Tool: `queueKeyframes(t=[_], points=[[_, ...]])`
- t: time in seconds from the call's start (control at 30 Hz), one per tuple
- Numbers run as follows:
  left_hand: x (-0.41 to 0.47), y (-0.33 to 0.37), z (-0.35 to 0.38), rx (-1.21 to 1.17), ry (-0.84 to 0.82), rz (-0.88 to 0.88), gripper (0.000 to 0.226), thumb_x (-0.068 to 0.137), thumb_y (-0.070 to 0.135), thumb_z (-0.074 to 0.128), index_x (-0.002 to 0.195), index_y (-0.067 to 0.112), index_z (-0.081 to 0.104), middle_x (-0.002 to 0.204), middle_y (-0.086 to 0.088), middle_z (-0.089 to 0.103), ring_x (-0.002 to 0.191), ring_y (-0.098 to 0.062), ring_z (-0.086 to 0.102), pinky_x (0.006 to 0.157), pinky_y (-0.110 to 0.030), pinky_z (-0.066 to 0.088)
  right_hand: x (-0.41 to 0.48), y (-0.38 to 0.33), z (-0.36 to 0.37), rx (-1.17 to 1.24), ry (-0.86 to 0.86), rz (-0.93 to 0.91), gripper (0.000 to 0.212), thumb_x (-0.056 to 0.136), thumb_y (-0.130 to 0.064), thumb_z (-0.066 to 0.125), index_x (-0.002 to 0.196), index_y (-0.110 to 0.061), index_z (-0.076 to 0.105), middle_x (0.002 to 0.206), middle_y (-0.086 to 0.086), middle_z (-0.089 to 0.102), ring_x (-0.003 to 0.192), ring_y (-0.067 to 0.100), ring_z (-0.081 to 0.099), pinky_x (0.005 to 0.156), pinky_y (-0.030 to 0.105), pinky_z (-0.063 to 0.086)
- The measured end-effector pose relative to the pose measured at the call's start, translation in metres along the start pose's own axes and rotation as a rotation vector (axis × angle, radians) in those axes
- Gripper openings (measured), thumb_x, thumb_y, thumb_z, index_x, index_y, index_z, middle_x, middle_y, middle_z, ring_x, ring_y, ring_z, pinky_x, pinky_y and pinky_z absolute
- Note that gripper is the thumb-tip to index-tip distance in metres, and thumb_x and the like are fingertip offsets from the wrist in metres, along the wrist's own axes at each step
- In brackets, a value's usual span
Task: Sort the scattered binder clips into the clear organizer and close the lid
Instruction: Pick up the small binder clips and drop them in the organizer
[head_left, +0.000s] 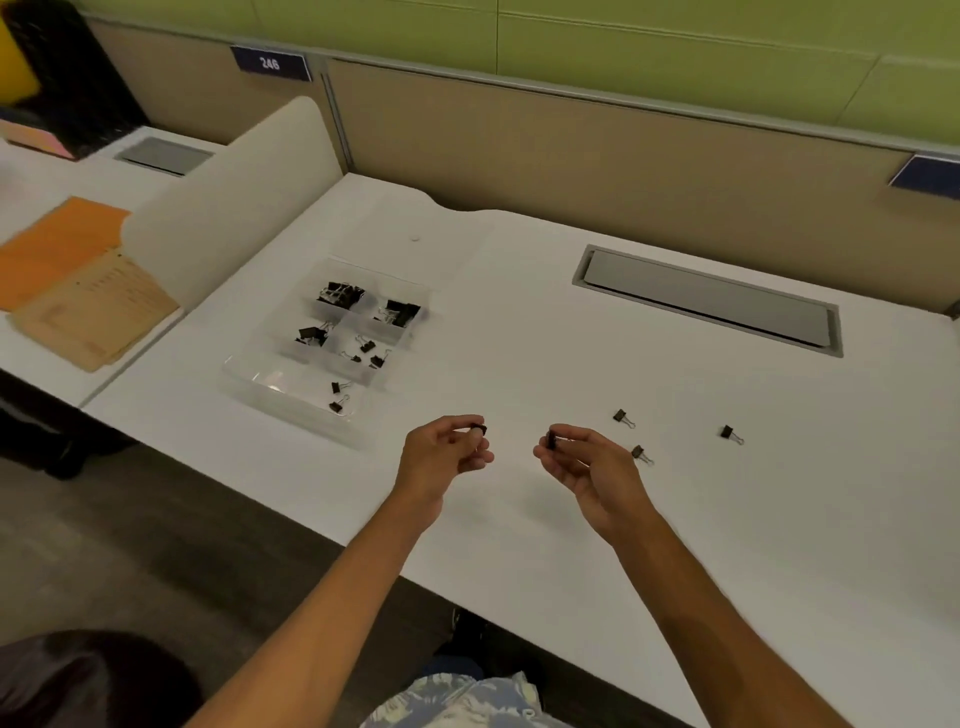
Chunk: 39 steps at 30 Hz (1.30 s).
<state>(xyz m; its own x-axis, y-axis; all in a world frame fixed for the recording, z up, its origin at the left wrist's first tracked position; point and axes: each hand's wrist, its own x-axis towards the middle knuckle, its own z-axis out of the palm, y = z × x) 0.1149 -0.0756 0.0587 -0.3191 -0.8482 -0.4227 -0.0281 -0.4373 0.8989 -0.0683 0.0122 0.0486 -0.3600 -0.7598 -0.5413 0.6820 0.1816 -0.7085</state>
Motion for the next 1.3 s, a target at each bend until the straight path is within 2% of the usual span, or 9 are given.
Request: queueKeyframes(t=[0.17, 0.43, 0.6, 0.73, 0.83, 0.97, 1.07, 1.17, 1.3], points=[[0.013, 0.007, -0.037, -0.077, 0.031, 0.024, 0.029, 0.087, -0.005, 0.066, 0.115, 0.003, 0.064, 0.092, -0.022, 0.071, 0.084, -0.028, 0.071, 0.087, -0.034, 0.057, 0.011, 0.011, 0.035, -0.113, -0.043, -0.014, 0.018, 0.091, 0.009, 0.058, 0.107, 0.008, 0.065, 0.101, 0.027, 0.071, 0.096, 0.04, 0.071, 0.089, 0.04, 0.056], [0.066, 0.039, -0.115, -0.094, 0.113, 0.015, 0.02, 0.081, -0.007, 0.072, 0.101, -0.006, 0.069, 0.093, -0.027, 0.07, 0.076, -0.031, 0.071, 0.077, -0.031, 0.06, 0.055, 0.032, 0.113, -0.225, -0.063, -0.013, 0.015, 0.088, 0.003, 0.066, 0.103, 0.003, 0.067, 0.098, 0.023, 0.074, 0.089, 0.033, 0.073, 0.078, 0.036, 0.057], [0.113, 0.055, -0.179, 0.175, 0.117, -0.009, 0.019, 0.086, -0.006, 0.065, 0.096, 0.006, 0.075, 0.089, -0.015, 0.074, 0.075, -0.023, 0.072, 0.089, -0.036, 0.057, 0.088, 0.053, 0.171, -0.345, -0.038, -0.033, 0.014, 0.088, -0.001, 0.067, 0.101, -0.001, 0.07, 0.098, 0.017, 0.075, 0.087, 0.028, 0.074, 0.073, 0.032, 0.055], [0.139, 0.071, -0.218, 0.353, 0.074, -0.029, 0.021, 0.086, -0.008, 0.062, 0.095, 0.006, 0.075, 0.09, -0.017, 0.074, 0.078, -0.024, 0.074, 0.083, -0.03, 0.059, 0.108, 0.071, 0.209, -0.526, 0.026, -0.078, 0.01, 0.084, -0.001, 0.072, 0.092, -0.006, 0.075, 0.088, 0.01, 0.076, 0.073, 0.021, 0.068, 0.063, 0.03, 0.049], [0.155, 0.082, -0.237, 0.431, 0.055, -0.027, 0.016, 0.078, -0.006, 0.072, 0.092, 0.003, 0.073, 0.079, -0.017, 0.074, 0.076, -0.032, 0.073, 0.076, -0.033, 0.061, 0.116, 0.082, 0.231, -0.633, 0.019, -0.124, 0.009, 0.08, -0.001, 0.075, 0.085, -0.008, 0.073, 0.075, 0.006, 0.073, 0.058, 0.017, 0.063, 0.054, 0.024, 0.044], [0.174, 0.086, -0.245, 0.677, 0.013, 0.039, 0.014, 0.073, -0.001, 0.079, 0.082, 0.008, 0.075, 0.069, -0.008, 0.074, 0.066, -0.022, 0.072, 0.067, -0.026, 0.06, 0.124, 0.093, 0.253, -0.906, 0.086, -0.217, 0.012, 0.077, -0.008, 0.08, 0.079, -0.014, 0.07, 0.072, -0.001, 0.072, 0.044, 0.01, 0.058, 0.047, 0.018, 0.045], [0.185, 0.083, -0.242, 0.896, -0.062, 0.116, 0.012, 0.076, 0.006, 0.079, 0.079, 0.017, 0.076, 0.069, 0.002, 0.072, 0.059, -0.009, 0.068, 0.061, -0.014, 0.053, 0.132, 0.101, 0.265, -1.162, 0.064, -0.326, 0.008, 0.081, -0.014, 0.076, 0.077, -0.02, 0.071, 0.077, -0.009, 0.07, 0.059, 0.005, 0.061, 0.059, 0.023, 0.048], [0.192, 0.079, -0.239, 1.017, -0.098, 0.163, 0.011, 0.077, 0.012, 0.079, 0.077, 0.023, 0.076, 0.076, 0.008, 0.073, 0.07, -0.005, 0.067, 0.07, -0.024, 0.056, 0.137, 0.107, 0.273, -1.455, 0.029, -0.361, 0.004, 0.086, -0.019, 0.07, 0.085, -0.022, 0.073, 0.092, -0.007, 0.063, 0.078, 0.012, 0.062, 0.066, 0.028, 0.045], [0.195, 0.077, -0.233, 1.134, -0.161, 0.171, 0.012, 0.076, 0.013, 0.079, 0.076, 0.025, 0.075, 0.079, 0.01, 0.072, 0.075, -0.008, 0.067, 0.072, -0.027, 0.057, 0.143, 0.113, 0.28, -1.704, -0.007, -0.406, 0.009, 0.09, -0.014, 0.066, 0.086, -0.019, 0.072, 0.1, -0.001, 0.056, 0.076, 0.02, 0.061, 0.063, 0.028, 0.04]])
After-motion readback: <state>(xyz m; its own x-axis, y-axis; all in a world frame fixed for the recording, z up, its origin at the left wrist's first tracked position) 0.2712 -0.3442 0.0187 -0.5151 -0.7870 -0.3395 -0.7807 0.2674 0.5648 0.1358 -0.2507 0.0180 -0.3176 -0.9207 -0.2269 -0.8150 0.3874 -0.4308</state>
